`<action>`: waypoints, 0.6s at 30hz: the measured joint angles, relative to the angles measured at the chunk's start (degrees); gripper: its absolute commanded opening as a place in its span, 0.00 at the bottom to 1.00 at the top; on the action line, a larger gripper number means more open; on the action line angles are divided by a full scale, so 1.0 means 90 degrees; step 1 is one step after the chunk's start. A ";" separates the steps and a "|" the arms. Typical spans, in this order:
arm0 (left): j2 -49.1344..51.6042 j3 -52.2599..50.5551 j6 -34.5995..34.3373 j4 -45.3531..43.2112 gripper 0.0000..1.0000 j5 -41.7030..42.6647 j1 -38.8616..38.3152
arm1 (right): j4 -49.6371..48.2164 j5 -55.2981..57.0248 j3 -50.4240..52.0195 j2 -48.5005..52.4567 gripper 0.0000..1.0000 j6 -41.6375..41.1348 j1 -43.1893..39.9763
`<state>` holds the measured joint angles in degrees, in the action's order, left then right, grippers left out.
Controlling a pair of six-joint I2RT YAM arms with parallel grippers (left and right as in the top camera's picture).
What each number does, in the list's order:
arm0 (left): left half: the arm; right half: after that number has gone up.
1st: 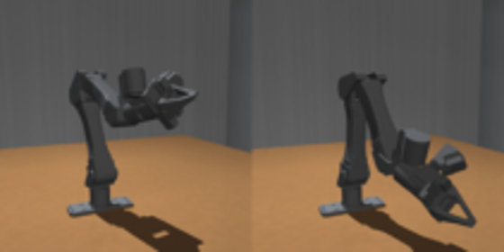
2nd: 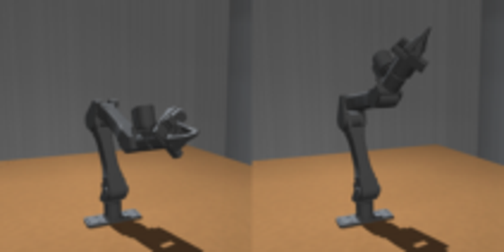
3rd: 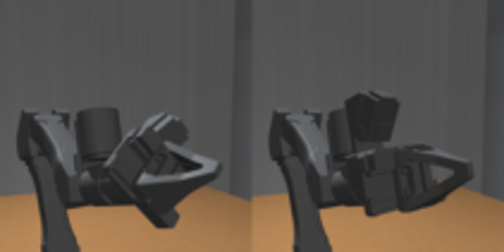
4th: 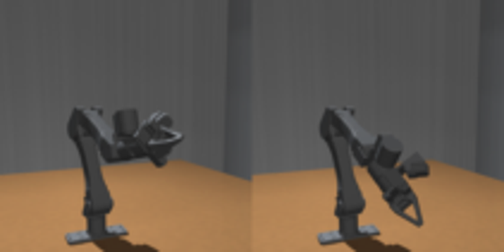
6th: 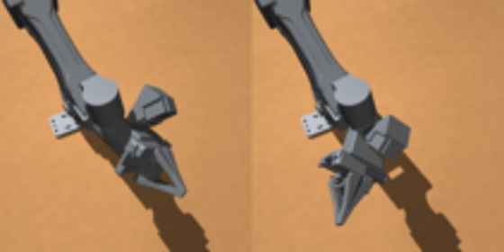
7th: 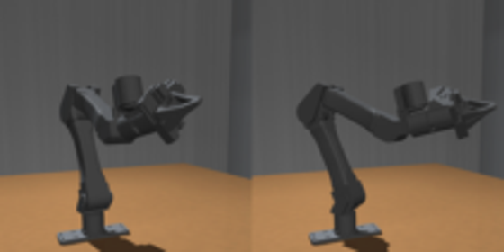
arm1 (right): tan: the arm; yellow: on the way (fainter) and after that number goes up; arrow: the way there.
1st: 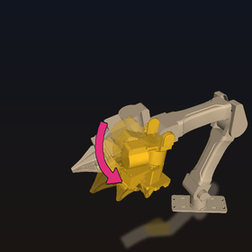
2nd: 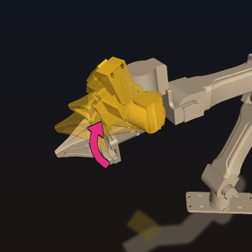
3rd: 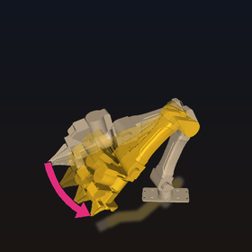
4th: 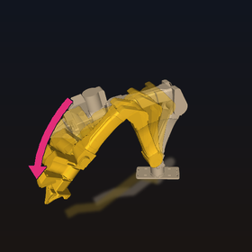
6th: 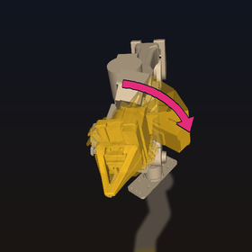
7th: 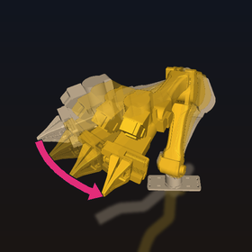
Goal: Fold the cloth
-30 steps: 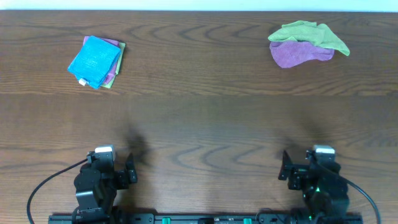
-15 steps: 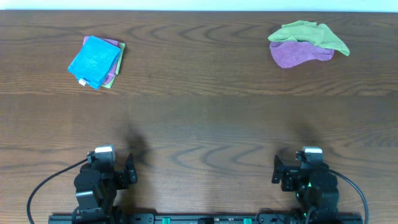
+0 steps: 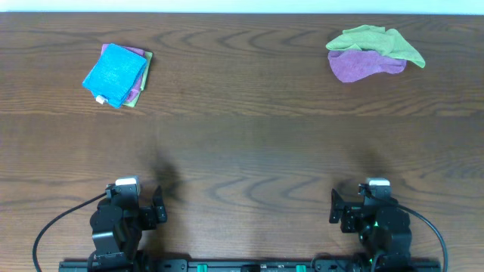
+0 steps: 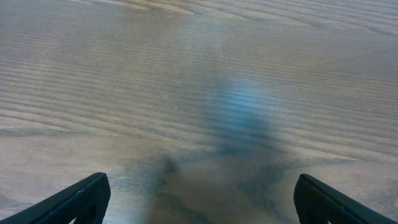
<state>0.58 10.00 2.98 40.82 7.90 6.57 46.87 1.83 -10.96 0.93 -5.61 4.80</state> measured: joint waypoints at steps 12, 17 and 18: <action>0.0000 0.0000 0.0000 0.0000 0.95 0.0000 -0.0175 | 0.0000 -0.0015 0.0000 0.0000 0.99 -0.0002 0.0000; 0.0000 0.0000 0.0000 -0.0002 0.95 -0.0002 -0.0279 | 0.0000 -0.0017 0.0000 0.0000 0.99 0.0000 0.0000; 0.0000 0.0000 -0.0002 -0.0002 0.95 -0.0002 -0.0282 | 0.0000 -0.0017 0.0000 0.0000 0.99 -0.0002 0.0000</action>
<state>0.58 10.00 2.96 40.80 7.88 4.03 46.87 1.67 -10.96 0.93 -5.63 4.80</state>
